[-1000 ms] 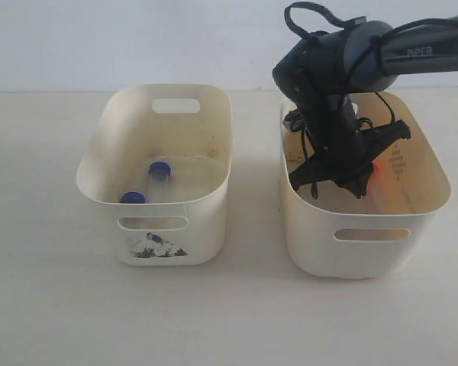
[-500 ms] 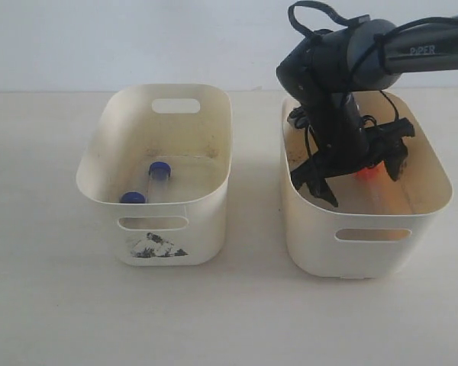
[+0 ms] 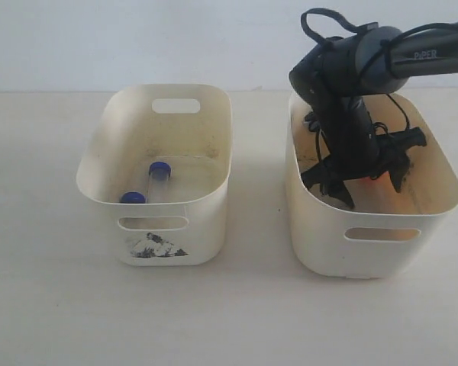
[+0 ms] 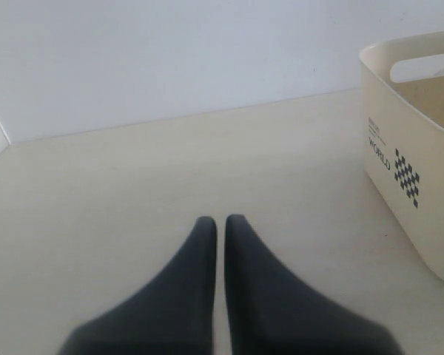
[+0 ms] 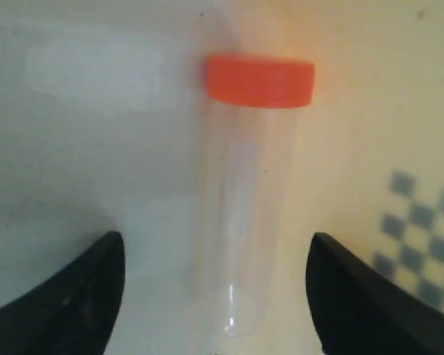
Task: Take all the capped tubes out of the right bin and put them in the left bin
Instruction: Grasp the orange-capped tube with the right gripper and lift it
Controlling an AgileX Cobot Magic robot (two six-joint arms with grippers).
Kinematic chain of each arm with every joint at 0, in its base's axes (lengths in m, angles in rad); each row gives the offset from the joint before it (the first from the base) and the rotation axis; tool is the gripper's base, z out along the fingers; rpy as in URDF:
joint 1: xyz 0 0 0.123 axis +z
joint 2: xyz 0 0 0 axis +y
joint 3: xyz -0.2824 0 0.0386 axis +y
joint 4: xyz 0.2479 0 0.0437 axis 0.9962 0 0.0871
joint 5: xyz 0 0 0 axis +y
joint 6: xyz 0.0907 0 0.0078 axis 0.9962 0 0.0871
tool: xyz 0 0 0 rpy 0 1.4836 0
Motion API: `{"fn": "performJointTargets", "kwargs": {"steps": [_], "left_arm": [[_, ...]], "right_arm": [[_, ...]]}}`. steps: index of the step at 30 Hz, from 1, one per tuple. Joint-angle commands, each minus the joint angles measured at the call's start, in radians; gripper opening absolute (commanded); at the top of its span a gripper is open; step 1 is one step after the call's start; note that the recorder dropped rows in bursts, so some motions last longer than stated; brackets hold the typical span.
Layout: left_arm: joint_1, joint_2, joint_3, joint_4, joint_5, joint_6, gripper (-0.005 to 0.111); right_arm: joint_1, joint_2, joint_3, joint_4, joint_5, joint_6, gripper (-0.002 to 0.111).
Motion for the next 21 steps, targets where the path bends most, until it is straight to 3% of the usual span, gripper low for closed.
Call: {"fn": "performJointTargets", "kwargs": {"steps": [1, 6, 8, 13, 15, 21], "left_arm": [[0.001, -0.003, -0.004, -0.001, -0.008, -0.012, 0.004], [0.001, -0.003, -0.004, -0.001, -0.008, -0.012, 0.004], [0.001, -0.003, -0.004, -0.001, -0.008, -0.012, 0.004], [0.001, -0.003, -0.004, -0.001, -0.008, -0.012, 0.004], [0.001, -0.003, -0.004, -0.001, -0.008, -0.012, 0.004], [0.001, -0.003, -0.004, -0.001, -0.008, -0.012, 0.004]], "right_arm": [[-0.013, 0.035, -0.003, 0.004, 0.003, 0.005, 0.066], [-0.013, 0.071, -0.003, 0.060, -0.035, 0.005, 0.064], [-0.013, 0.091, -0.003, 0.074, -0.044, 0.005, 0.052], [-0.014, 0.115, -0.003, 0.078, -0.044, 0.005, 0.010], [-0.014, 0.115, -0.005, 0.072, -0.046, 0.005, -0.001], [-0.014, 0.113, -0.020, 0.071, 0.003, -0.060, 0.000]]}}
